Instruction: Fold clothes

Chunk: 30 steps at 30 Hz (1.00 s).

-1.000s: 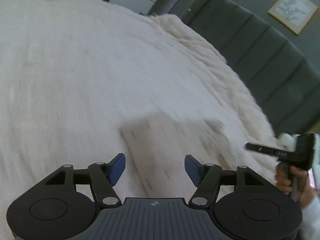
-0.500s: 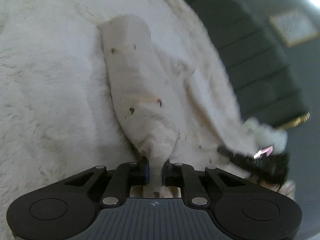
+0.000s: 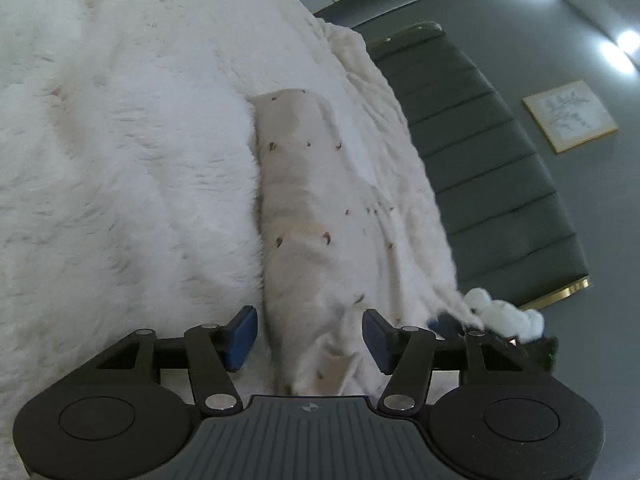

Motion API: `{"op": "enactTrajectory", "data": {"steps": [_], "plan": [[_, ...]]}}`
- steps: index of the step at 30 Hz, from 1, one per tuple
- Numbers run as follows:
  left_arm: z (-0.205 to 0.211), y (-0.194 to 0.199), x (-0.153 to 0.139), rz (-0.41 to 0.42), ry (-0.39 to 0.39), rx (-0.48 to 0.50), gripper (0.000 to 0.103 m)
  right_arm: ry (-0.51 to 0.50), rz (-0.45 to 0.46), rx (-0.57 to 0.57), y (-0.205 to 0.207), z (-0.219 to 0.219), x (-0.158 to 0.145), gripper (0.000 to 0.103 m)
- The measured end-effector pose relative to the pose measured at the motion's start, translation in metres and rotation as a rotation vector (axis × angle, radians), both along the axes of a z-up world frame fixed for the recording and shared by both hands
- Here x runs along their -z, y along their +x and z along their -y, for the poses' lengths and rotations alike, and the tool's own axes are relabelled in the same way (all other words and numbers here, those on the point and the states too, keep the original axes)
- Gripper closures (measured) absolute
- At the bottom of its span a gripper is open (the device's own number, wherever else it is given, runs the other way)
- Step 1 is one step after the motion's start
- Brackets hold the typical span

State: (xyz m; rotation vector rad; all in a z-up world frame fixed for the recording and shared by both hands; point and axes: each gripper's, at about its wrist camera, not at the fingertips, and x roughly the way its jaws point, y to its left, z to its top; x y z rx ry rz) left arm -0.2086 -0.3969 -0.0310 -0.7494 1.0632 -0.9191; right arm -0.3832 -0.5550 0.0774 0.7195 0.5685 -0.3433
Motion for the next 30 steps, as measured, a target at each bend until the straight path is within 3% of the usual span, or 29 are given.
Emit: {"op": "enactTrajectory", "data": {"steps": [4, 5, 6, 7, 9, 11, 15, 16, 17, 20, 24, 28, 30], "plan": [[0.000, 0.003, 0.004, -0.009, -0.024, 0.002, 0.054, 0.042, -0.021, 0.008, 0.049, 0.021, 0.019, 0.067], [0.003, 0.003, 0.005, 0.005, -0.007, 0.018, 0.069, 0.063, -0.041, 0.005, 0.064, 0.026, 0.028, 0.073], [0.005, 0.004, 0.006, 0.016, 0.020, 0.024, 0.077, 0.082, -0.049, -0.003, 0.070, 0.027, 0.032, 0.097], [0.007, 0.004, 0.007, 0.026, 0.049, 0.028, 0.084, 0.133, -0.041, -0.033, 0.075, 0.030, 0.037, 0.101], [0.001, 0.003, 0.008, 0.026, 0.051, 0.019, 0.090, 0.174, -0.005, -0.004, 0.071, 0.035, 0.036, 0.103], [-0.005, 0.000, 0.010, 0.022, 0.057, 0.003, 0.092, 0.193, 0.020, 0.101, 0.060, 0.044, 0.032, 0.103], [0.001, 0.002, 0.011, 0.021, 0.073, 0.003, 0.091, 0.054, -0.064, 0.073, 0.064, 0.036, 0.026, 0.103], [0.000, 0.003, 0.009, 0.018, 0.081, 0.005, 0.088, 0.029, -0.060, 0.077, 0.064, 0.036, 0.022, 0.102], [-0.001, 0.005, 0.006, 0.013, 0.089, 0.006, 0.078, 0.011, -0.048, 0.086, 0.062, 0.037, 0.018, 0.097], [-0.010, 0.016, -0.012, 0.026, 0.072, -0.026, 0.050, 0.024, 0.003, 0.090, 0.062, 0.053, 0.004, 0.063], [-0.022, 0.046, -0.037, 0.070, 0.065, -0.112, 0.042, 0.083, 0.024, 0.073, 0.079, 0.078, 0.000, 0.060], [0.019, 0.118, -0.054, 0.101, 0.128, -0.103, 0.038, 0.112, -0.033, 0.060, 0.112, 0.088, 0.016, 0.060], [0.033, 0.142, -0.050, 0.077, 0.133, -0.083, 0.038, 0.128, -0.069, 0.062, 0.126, 0.090, 0.028, 0.065]]}}
